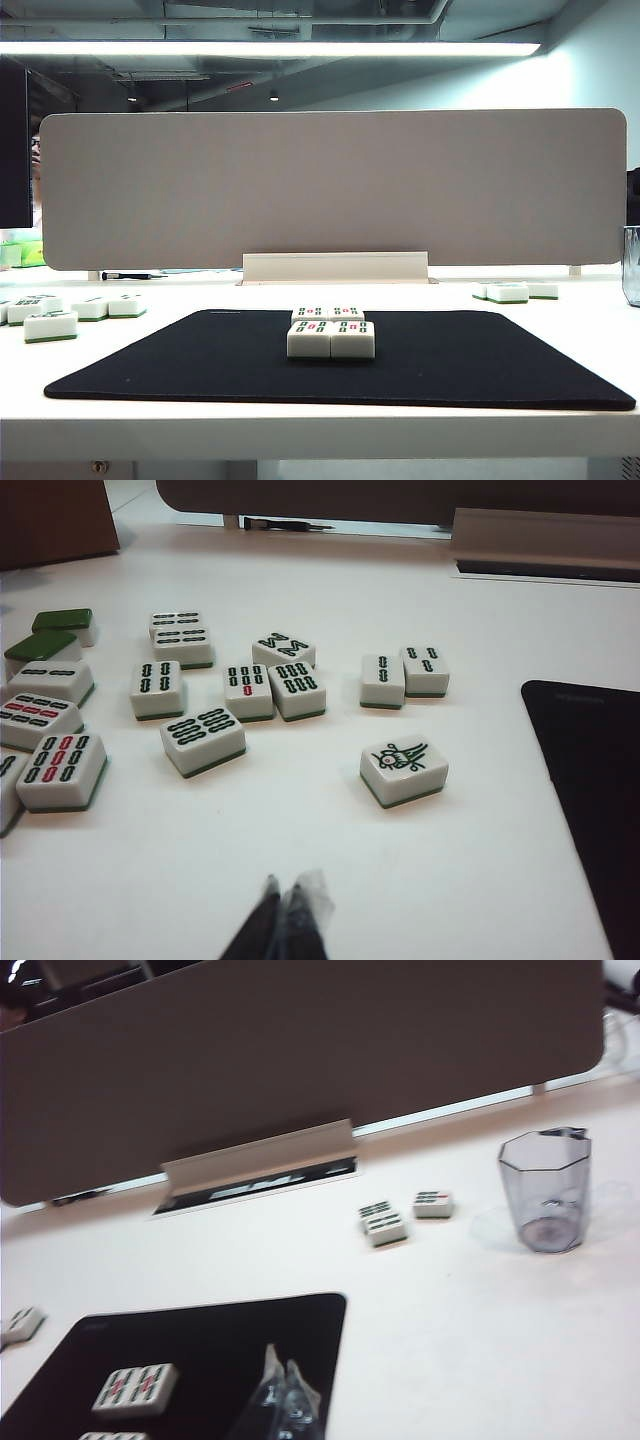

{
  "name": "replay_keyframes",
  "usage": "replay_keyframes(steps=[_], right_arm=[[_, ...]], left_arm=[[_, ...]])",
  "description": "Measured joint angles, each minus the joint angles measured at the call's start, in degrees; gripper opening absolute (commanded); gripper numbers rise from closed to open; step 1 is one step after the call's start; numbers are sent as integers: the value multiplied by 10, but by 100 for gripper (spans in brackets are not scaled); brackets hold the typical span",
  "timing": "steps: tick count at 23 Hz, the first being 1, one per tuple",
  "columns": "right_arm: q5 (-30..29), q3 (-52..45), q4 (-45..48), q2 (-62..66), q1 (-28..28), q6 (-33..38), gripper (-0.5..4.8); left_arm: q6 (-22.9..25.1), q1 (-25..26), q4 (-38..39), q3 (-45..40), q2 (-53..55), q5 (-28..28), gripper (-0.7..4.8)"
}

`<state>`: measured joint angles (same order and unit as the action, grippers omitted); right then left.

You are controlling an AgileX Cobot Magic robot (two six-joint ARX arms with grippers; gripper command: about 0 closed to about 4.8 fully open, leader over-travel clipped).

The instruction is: Arrange four mahjong tiles into a neat stack, creating two layers of paired tiles.

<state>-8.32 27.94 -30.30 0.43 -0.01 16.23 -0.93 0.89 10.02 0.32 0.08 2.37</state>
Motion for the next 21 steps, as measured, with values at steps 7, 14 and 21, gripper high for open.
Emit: replay_keyframes(steps=[7,14,21], right_arm=[[-95,70,-80,0,0,1,-2],[-178,103,-122,1,0,6,-2],[-241,140,-197,2,0,21,-2]], left_arm=[[-13,0,0,0,0,0,-6],[-15,0,0,0,0,0,-6],[-15,0,0,0,0,0,-6]])
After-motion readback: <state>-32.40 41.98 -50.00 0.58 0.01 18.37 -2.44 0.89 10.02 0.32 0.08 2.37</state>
